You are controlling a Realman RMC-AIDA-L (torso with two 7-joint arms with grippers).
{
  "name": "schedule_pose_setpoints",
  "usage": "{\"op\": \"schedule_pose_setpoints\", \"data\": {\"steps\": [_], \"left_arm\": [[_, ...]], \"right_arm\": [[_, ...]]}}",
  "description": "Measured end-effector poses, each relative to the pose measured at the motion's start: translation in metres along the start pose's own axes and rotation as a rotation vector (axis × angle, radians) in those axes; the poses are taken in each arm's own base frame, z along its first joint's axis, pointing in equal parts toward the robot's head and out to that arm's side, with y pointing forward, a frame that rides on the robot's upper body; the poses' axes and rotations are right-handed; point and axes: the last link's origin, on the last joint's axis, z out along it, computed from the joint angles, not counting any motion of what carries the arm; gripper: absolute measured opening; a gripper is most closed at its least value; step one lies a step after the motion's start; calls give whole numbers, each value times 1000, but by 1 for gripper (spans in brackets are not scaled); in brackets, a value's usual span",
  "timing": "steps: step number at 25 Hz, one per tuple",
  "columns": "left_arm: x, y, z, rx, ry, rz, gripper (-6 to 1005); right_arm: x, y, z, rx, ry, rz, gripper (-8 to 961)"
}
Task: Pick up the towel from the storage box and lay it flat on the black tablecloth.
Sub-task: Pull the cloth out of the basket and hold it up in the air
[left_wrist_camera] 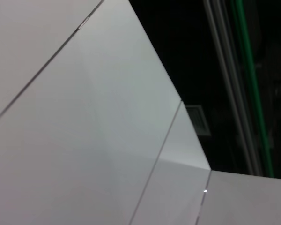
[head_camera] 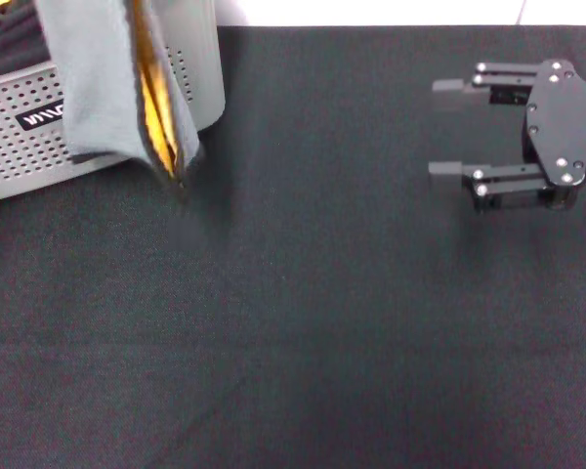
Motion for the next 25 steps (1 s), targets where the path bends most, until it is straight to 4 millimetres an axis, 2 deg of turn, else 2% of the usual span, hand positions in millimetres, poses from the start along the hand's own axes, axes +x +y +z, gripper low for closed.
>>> {"op": "schedule_pose_setpoints", "data": {"steps": [7, 15, 25], "left_arm": [[-9, 6, 2, -62, -18, -61, 8], [-17, 9, 7, -88, -42, -81, 8], [-23, 14, 14, -130, -26, -120, 8]], "right_arm": [[-1, 0, 1, 16, -94, -19, 685], [2, -4, 12, 15, -188, -24, 683], [16, -1, 42, -19, -214, -61, 680]]}}
